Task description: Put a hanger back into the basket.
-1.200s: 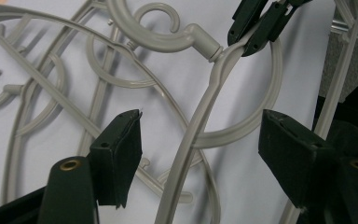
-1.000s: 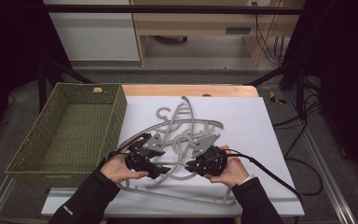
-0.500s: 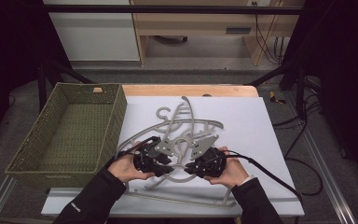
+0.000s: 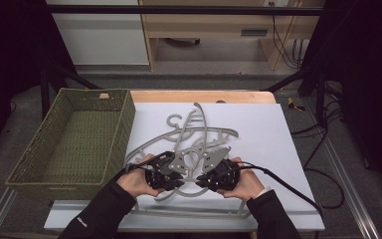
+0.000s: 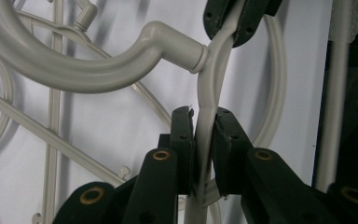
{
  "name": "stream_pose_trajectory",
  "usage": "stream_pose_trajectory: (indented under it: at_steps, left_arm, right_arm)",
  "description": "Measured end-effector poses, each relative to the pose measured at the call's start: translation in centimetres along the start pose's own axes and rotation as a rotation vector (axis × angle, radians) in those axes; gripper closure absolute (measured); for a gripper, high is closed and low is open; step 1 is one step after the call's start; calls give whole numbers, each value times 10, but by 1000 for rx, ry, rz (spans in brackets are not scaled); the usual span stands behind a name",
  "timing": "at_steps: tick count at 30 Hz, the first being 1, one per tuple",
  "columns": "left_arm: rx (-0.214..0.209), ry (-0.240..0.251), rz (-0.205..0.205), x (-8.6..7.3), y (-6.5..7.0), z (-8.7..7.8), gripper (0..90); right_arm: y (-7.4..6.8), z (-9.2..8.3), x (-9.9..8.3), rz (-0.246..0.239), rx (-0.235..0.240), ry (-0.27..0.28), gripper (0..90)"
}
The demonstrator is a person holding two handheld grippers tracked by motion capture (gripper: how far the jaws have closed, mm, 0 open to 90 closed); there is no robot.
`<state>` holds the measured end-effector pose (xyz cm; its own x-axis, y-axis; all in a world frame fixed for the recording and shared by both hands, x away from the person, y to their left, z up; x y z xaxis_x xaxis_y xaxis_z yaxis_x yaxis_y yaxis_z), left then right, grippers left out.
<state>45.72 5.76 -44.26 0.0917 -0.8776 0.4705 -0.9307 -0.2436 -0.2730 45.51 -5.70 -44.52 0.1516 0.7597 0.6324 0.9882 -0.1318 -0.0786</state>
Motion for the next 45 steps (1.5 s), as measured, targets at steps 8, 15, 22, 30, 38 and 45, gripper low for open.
stream_pose_trajectory:
  at_steps: [8,15,22,30,38,45]
  left_arm:
    - [-5,25,-29,2,3,-7,821]
    - [24,69,-101,4,0,-16,824]
    - [82,97,-195,-1,-13,-21,824]
    - [154,107,-299,-7,-27,-30,824]
    - [213,113,-354,-14,-35,-31,824]
    - [250,131,-376,-18,-44,-46,823]
  right_arm:
    - [-1,-3,2,-12,-13,18,781]
    - [4,-16,7,32,-53,88,700]
    - [13,-39,13,83,-128,239,552]
    - [32,-74,-4,217,-267,399,307]
    - [40,-88,-34,344,-367,492,153]
    - [36,-94,-57,389,-412,509,107]
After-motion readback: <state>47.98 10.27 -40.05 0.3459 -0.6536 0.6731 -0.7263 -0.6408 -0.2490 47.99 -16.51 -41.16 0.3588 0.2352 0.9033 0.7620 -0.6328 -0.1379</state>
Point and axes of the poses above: each handheld gripper's, and its own axes: z roughly forward along the jaws, x roughly out of its top, y roughly to its right, the point moved 8 cm from there along z, roughly forward along the jaws, and after that the axes turned 10 degrees about x, right-handed, at the moved point
